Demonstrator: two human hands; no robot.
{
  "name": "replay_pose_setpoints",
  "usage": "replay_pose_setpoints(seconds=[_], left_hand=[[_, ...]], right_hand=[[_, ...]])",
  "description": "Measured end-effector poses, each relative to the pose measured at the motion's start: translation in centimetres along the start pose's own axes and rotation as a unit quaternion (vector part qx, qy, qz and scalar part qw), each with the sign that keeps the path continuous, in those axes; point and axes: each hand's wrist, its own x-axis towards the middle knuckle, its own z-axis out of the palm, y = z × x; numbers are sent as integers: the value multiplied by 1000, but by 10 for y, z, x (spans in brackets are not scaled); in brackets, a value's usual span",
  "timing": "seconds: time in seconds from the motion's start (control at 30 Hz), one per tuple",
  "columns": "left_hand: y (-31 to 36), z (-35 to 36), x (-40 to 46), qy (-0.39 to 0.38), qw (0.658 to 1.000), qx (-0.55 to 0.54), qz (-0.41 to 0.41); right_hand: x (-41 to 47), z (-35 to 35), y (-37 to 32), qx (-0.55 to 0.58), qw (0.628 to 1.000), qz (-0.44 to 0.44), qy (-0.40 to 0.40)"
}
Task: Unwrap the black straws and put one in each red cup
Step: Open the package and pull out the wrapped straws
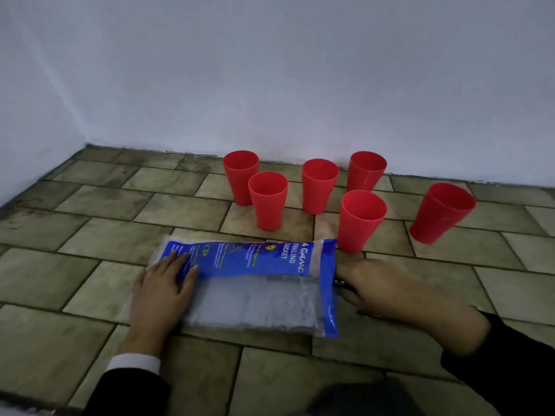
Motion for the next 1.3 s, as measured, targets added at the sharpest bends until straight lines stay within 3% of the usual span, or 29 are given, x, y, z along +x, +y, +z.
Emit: replay_pose_setpoints(seconds=[0.17,0.3,0.4,0.53,0.7,0.87,1.1,1.3], left_hand=[[-4,-4,1,-24,999,22,-9],[19,-15,2,-6,1000,-8,-6],[57,-16,-2,-14,996,-55,73],[102,-1,-12,-84,983,-56,151],[94,27,-14,-124,983,14,135],[87,28,-15,-125,985,15,120],[82,28,-12,-105,989,-5,104],[81,29,-11,-97,990,-7,105]], right_hand=[[-44,17,39,-56,995,76,15],[-69,19,64,-32,988,145,45],[-73,26,78,-29,980,171,98],[-60,36,89,-33,976,170,128],[-50,53,94,-2,980,166,108],[-52,56,100,14,981,171,89],[-60,60,93,116,960,161,197],[-58,73,89,108,950,197,216]])
